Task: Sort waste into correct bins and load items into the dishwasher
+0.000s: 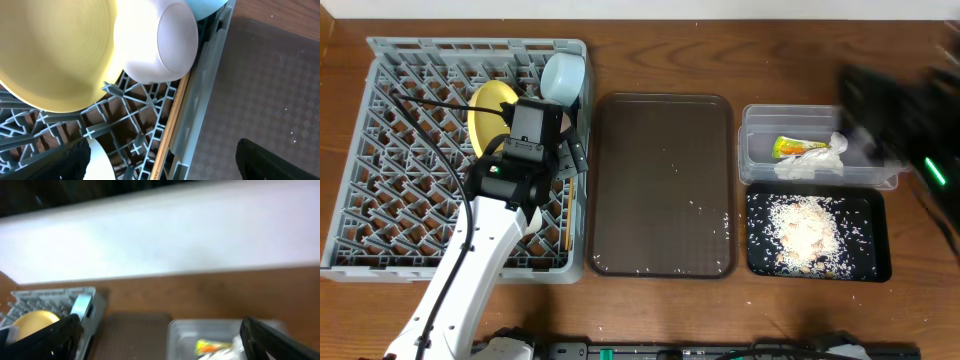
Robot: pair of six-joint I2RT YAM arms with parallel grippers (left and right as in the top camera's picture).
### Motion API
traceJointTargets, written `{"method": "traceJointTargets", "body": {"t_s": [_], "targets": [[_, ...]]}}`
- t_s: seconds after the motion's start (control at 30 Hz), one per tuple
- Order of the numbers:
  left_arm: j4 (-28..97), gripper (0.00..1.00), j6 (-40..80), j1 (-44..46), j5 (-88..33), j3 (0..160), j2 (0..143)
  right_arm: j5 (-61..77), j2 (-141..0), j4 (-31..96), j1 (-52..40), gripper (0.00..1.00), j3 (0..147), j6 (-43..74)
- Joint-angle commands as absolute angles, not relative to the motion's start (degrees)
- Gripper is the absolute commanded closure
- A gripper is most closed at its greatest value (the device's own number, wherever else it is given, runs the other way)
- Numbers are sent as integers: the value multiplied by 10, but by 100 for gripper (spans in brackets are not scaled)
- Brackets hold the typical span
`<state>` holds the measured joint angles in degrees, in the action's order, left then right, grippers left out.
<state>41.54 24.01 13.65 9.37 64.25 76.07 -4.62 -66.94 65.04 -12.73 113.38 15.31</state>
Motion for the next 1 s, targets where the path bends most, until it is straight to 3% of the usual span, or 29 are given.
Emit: {"method": "traceJointTargets", "body": {"t_s": [0.0,0.27,0.57,0.77,0.97], "targets": [[415,7,243,135,97,641,757,-75,-592,654,-123,1,1116,61],[415,7,243,135,97,641,757,-66,-336,512,-57,1,852,40],[415,7,243,135,97,641,757,50,-47,155,35,1,411,36],[415,6,243,135,97,641,757,95,-6,-30,39,1,247,40],[415,6,243,135,97,641,757,120,-3,-49,36,1,107,70]]}}
